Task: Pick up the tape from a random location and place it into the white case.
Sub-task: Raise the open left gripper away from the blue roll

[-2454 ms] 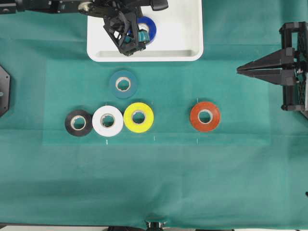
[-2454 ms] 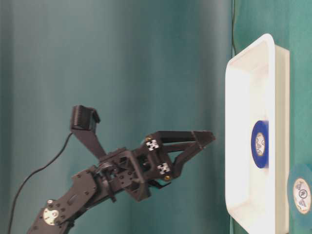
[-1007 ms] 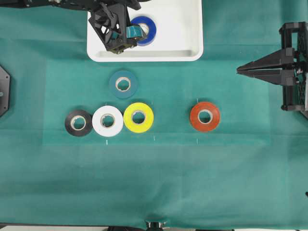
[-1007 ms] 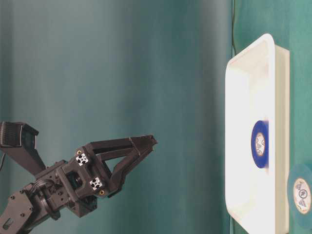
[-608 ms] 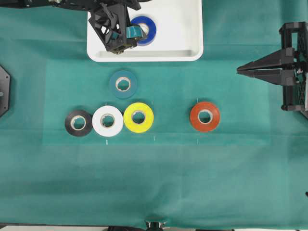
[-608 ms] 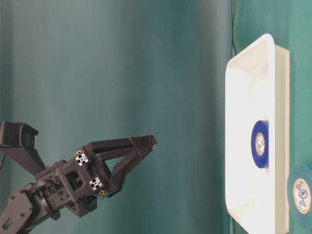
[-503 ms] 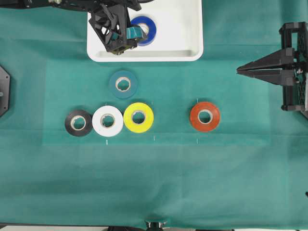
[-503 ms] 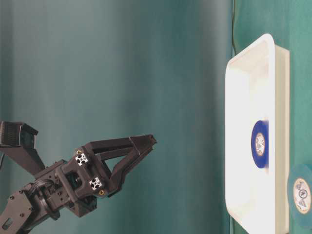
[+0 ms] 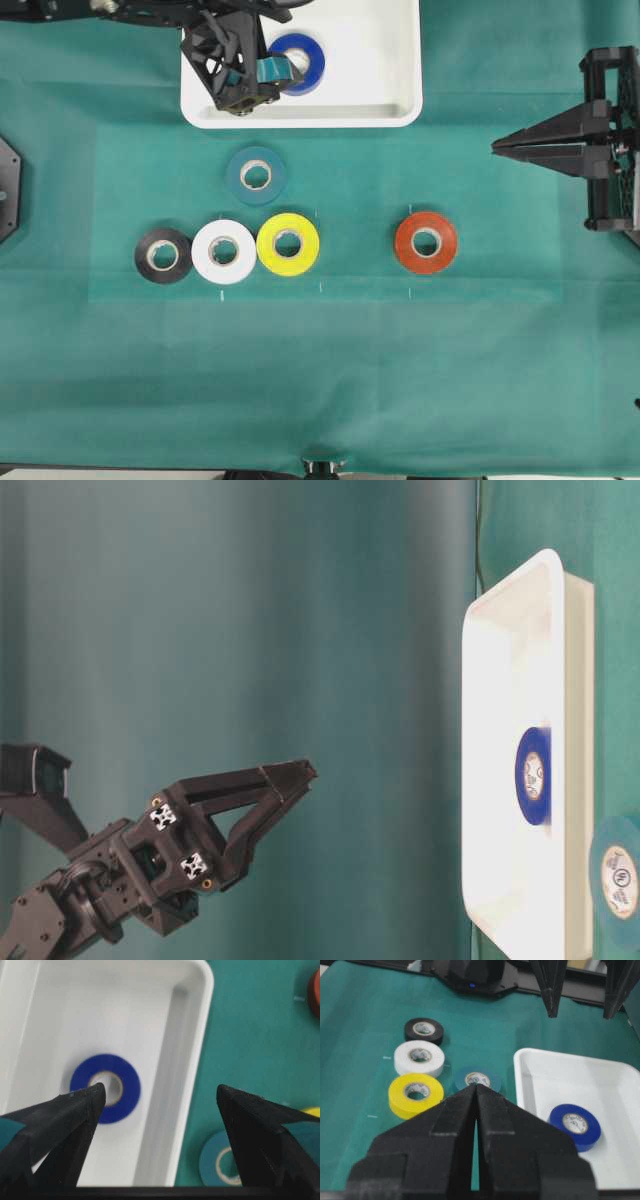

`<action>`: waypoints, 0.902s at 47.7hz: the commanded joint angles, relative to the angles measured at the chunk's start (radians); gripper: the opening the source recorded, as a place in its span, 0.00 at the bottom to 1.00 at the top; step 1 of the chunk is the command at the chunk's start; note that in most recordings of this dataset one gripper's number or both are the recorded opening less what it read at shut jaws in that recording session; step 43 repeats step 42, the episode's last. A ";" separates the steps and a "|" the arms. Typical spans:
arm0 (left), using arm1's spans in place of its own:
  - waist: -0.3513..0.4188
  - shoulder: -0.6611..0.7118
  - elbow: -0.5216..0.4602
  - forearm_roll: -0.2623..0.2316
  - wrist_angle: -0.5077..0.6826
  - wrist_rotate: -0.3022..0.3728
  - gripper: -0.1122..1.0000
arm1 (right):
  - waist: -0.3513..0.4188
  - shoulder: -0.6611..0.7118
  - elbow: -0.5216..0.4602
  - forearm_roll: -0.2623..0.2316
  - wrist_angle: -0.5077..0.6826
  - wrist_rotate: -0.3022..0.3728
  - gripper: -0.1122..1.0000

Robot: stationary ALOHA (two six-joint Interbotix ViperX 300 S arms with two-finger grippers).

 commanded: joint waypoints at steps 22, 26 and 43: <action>-0.005 -0.071 0.057 -0.002 -0.061 -0.002 0.97 | 0.000 0.012 -0.017 0.000 -0.009 0.002 0.10; -0.009 -0.072 0.058 -0.002 -0.061 -0.002 0.97 | 0.000 0.014 -0.017 0.002 -0.009 0.002 0.10; -0.011 -0.071 0.058 -0.002 -0.061 -0.002 0.97 | 0.002 0.014 -0.017 0.002 -0.003 0.002 0.10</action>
